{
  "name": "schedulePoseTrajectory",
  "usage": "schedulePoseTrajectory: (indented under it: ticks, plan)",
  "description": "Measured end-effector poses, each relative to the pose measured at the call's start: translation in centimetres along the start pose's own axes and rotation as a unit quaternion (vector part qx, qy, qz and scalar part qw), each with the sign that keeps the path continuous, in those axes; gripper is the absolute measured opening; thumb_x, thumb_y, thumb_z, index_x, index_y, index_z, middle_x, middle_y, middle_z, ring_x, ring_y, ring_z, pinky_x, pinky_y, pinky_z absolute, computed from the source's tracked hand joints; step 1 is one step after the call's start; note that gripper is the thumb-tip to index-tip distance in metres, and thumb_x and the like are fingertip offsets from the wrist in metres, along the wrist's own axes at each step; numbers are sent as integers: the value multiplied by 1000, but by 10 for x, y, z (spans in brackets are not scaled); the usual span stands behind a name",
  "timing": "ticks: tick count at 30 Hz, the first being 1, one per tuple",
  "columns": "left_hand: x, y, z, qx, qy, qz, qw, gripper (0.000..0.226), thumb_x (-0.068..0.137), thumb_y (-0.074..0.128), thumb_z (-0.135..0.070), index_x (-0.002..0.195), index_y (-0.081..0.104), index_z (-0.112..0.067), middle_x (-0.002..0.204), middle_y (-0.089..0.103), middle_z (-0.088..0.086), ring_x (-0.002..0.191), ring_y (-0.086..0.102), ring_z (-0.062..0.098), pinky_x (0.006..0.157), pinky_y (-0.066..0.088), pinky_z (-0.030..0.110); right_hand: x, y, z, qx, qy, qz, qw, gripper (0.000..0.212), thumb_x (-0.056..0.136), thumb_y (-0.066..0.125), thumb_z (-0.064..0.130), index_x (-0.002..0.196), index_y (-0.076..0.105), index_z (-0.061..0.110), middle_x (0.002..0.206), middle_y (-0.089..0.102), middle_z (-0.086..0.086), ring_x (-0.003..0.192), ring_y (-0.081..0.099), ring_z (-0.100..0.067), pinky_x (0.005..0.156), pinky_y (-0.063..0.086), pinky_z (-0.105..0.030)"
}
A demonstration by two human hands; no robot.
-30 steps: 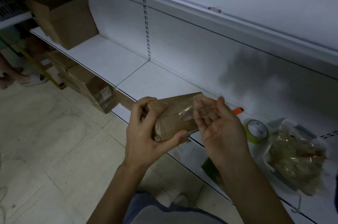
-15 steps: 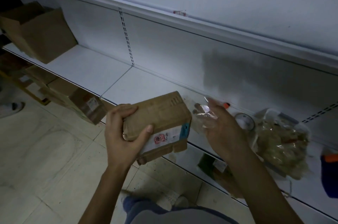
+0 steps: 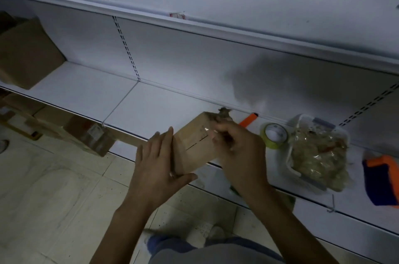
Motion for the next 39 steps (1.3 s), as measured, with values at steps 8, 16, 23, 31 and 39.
schedulePoseTrajectory:
  ticks: [8, 16, 23, 31, 39]
  plan:
    - [17, 7, -29, -289, -80, -84, 950, 94, 60, 86, -43, 134, 34, -18, 125, 48, -5, 111, 52, 6, 84, 48, 15, 12, -21, 25, 388, 218, 13, 896, 16, 91, 57, 21, 97, 65, 8, 74, 73, 1, 66, 70, -13, 57, 54, -22]
    - [-6, 19, -38, -399, -99, -67, 909, 84, 56, 74, -56, 126, 32, -35, 118, 45, -32, 107, 47, -20, 76, 42, -1, 5, -47, -62, 394, 365, -69, 841, 12, 91, 61, 13, 80, 63, 17, 74, 65, 2, 71, 63, -11, 66, 54, -27]
    - [-22, 49, -71, -424, -57, 37, 903, 80, 54, 91, -41, 114, 41, -54, 111, 53, -40, 106, 54, -12, 78, 47, 5, -4, -87, -191, -102, 294, -120, 943, 9, 80, 64, 19, 86, 63, 13, 96, 65, -11, 92, 61, -28, 82, 52, -41]
    - [-29, 65, -81, -409, -100, 58, 905, 83, 52, 87, -41, 115, 34, -52, 114, 51, -30, 102, 52, -19, 67, 48, 3, 6, -60, -265, -424, 223, 175, 860, 19, 93, 50, 12, 101, 66, 6, 102, 68, -10, 94, 65, -25, 79, 51, -30]
    - [-27, 74, -79, -407, -136, 66, 901, 80, 61, 85, -15, 118, 33, -37, 111, 49, -26, 92, 52, -22, 63, 48, 3, -4, -63, -280, -265, 257, 235, 899, 67, 81, 61, 61, 115, 55, 4, 107, 60, -14, 98, 58, -27, 72, 39, -28]
Point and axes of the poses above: each hand's wrist, its own x-axis towards the middle knuckle, its own y-axis out of the palm, z = x × y, the point moved 2 cm from there along x, towards the middle knuckle
